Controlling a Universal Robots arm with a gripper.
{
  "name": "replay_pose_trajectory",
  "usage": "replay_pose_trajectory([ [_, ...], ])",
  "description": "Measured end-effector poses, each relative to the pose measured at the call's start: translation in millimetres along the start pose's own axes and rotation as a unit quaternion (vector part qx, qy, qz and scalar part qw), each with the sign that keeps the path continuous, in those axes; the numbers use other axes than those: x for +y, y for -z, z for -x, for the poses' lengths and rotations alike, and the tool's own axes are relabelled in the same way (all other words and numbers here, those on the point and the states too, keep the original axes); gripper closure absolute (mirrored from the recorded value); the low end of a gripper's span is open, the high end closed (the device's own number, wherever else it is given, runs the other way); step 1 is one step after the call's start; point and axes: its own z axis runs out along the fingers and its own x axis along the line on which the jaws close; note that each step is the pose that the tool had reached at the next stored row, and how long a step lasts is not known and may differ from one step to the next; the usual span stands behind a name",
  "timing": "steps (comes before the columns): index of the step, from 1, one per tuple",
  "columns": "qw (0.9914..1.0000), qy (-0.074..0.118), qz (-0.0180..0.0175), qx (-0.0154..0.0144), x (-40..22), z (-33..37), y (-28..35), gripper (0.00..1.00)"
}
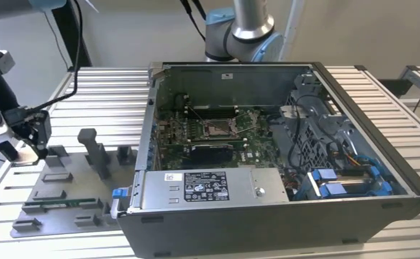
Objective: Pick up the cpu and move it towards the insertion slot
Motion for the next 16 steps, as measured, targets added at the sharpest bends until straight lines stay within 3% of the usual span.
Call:
replay_pose_trajectory([
  [16, 1.0, 0.0, 0.0, 0.0, 2.8, -0.3, 72.8, 1.0],
])
